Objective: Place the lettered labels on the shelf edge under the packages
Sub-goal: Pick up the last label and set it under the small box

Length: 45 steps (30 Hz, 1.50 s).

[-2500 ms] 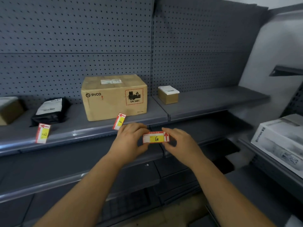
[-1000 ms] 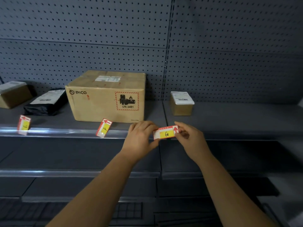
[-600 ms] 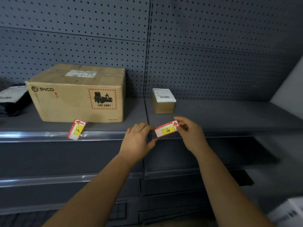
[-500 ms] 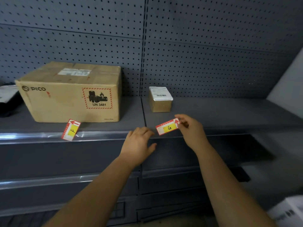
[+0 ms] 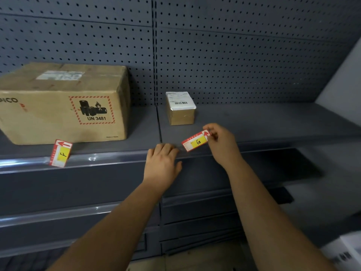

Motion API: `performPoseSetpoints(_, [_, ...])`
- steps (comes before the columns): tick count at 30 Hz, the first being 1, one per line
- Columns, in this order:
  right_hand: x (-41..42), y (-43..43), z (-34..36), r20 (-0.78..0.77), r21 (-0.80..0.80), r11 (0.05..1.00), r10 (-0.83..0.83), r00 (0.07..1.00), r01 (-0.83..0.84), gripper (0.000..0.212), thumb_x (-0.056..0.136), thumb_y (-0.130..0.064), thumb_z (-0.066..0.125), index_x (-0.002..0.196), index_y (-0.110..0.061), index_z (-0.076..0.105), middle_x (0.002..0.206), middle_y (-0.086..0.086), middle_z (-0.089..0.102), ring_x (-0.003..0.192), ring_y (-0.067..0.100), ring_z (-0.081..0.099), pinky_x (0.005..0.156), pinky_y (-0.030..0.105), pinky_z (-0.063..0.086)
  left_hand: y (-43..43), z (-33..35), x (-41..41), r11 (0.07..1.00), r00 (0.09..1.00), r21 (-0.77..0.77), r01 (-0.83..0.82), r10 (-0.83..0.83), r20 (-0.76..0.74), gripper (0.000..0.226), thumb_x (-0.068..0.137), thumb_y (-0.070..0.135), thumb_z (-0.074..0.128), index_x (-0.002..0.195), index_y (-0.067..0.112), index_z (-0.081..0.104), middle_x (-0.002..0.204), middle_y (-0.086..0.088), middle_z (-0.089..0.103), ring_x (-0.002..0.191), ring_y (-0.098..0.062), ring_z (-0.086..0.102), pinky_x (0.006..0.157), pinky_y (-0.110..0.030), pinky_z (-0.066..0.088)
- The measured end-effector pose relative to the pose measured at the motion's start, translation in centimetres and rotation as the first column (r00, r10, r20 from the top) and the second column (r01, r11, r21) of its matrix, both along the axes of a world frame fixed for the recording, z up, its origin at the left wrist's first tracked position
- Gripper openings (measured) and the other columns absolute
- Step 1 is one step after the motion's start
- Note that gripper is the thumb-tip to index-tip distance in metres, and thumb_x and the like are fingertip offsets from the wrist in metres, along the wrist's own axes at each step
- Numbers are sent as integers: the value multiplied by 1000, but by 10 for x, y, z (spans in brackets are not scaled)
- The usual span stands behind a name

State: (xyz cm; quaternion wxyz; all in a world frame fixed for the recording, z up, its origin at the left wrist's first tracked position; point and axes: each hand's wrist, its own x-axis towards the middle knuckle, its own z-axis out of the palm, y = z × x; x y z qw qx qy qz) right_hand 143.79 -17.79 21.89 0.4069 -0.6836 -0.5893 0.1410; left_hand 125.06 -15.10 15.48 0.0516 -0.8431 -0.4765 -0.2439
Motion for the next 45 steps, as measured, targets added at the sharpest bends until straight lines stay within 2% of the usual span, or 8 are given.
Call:
performPoseSetpoints(6, [6,0,2,-10,21,1000,17,1000,-16,29,96,-5,49,117,-22,59,103,-5,59,93,5,57,72,13,43,2,-8,11,996,997,47,-74,75,-5,39,79,37,66,114,20,61,113,-2,56,107,-24,48,91,-41,38])
performPoseSetpoints(13, [13,2,-2,-7,34,999,23,1000,-23,30,96,-4,50,118,-22,59,107,-4,60,97,7,57,72,12,43,5,-16,23,984,987,94,-154,149,61,36,78,41,69,106,19,61,107,-4,57,102,-26,49,87,-43,37])
performPoseSetpoints(17, [16,2,-6,-22,30,999,30,999,-29,30,96,-4,49,118,-22,59,105,-5,59,92,5,56,70,11,42,6,-19,29,973,977,104,-204,195,89,33,78,41,68,100,18,61,102,-5,56,99,-28,48,84,-45,36])
performPoseSetpoints(26, [20,0,-14,-14,28,999,22,1000,-22,29,96,-7,51,119,-22,59,108,-5,59,99,5,56,69,10,42,10,-22,32,969,976,124,-212,203,76,31,80,40,67,100,17,60,102,-5,56,97,-29,47,83,-46,34])
performPoseSetpoints(30, [19,1,-12,4,61,998,21,1000,-21,28,96,-6,51,117,-22,59,103,-6,59,93,4,56,71,10,42,8,-22,31,971,979,131,-200,194,60,29,80,39,68,98,16,60,98,-5,57,94,-28,48,82,-46,33])
performPoseSetpoints(33, [16,3,-11,44,95,995,36,998,-40,27,95,-4,50,115,-21,60,102,-5,59,90,4,56,70,10,43,5,-19,29,978,981,98,-184,177,82,31,77,40,70,96,17,61,96,-4,57,92,-26,51,85,-46,33])
performPoseSetpoints(37, [7,10,-11,136,122,989,70,988,-87,28,95,-4,50,116,-20,59,106,-5,58,95,6,56,77,16,47,4,-13,19,990,982,30,-136,131,137,33,78,46,66,99,21,62,98,0,59,93,-21,54,87,-43,34])
performPoseSetpoints(45, [-3,21,-22,291,146,981,82,953,-129,27,95,-7,49,117,-20,58,108,-1,57,93,9,54,78,24,50,2,4,-1,990,975,-140,-4,34,219,31,86,45,56,112,28,55,111,9,58,107,-12,49,99,-36,28])
